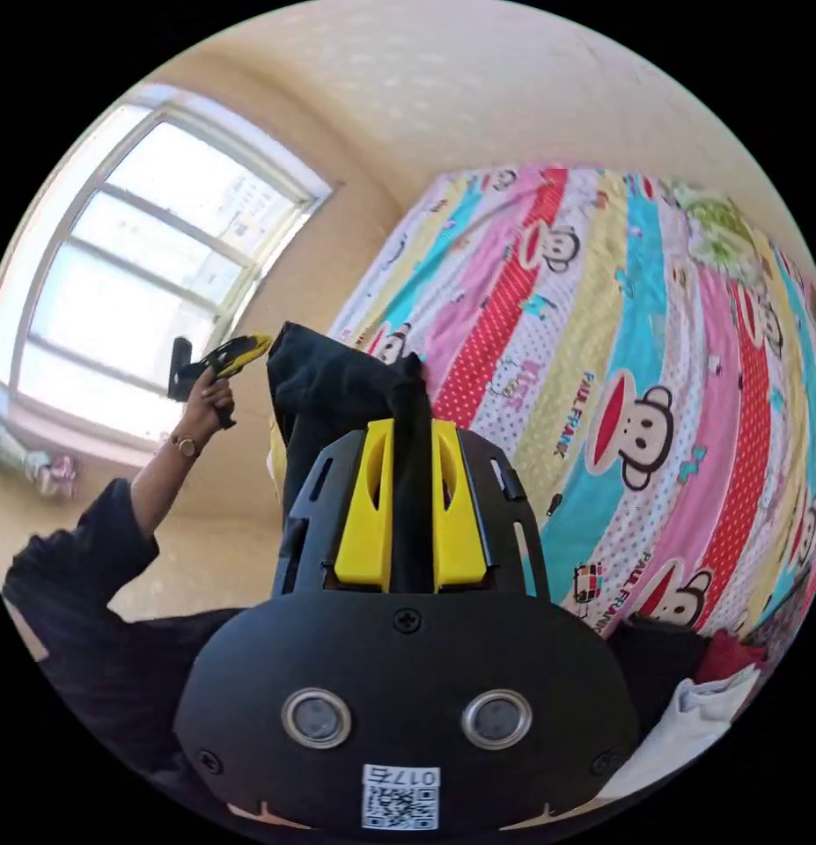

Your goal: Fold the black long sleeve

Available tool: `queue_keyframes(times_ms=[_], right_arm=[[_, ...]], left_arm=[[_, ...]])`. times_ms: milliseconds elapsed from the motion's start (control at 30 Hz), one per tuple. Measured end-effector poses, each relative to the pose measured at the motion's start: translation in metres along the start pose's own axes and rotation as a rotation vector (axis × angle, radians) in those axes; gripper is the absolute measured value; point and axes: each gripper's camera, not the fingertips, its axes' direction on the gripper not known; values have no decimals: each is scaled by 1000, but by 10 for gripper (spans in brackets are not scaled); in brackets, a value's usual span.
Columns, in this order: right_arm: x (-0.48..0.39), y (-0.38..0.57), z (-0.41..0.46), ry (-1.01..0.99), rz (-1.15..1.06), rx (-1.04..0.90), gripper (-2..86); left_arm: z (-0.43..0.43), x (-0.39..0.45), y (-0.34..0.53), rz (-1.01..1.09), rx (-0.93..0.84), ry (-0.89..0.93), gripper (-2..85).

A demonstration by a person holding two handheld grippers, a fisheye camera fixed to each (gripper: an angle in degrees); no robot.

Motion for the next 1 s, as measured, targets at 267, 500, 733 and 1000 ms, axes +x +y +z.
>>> queue_keyframes(times_ms=[267,500,733,1000], right_arm=[[117,117,121,-217,235,-104,84],[141,48,153,-265,141,-91,106],[204,-33,96,-144,108,88,116],[269,151,35,115,248,-108,131]], left_arm=[[58,-56,132,116,-222,-153,66],[38,-79,194,108,-298,-221,64],[-9,-106,155,100,-148,-467,127],[-22,-84,150,217,-270,-684,21]])
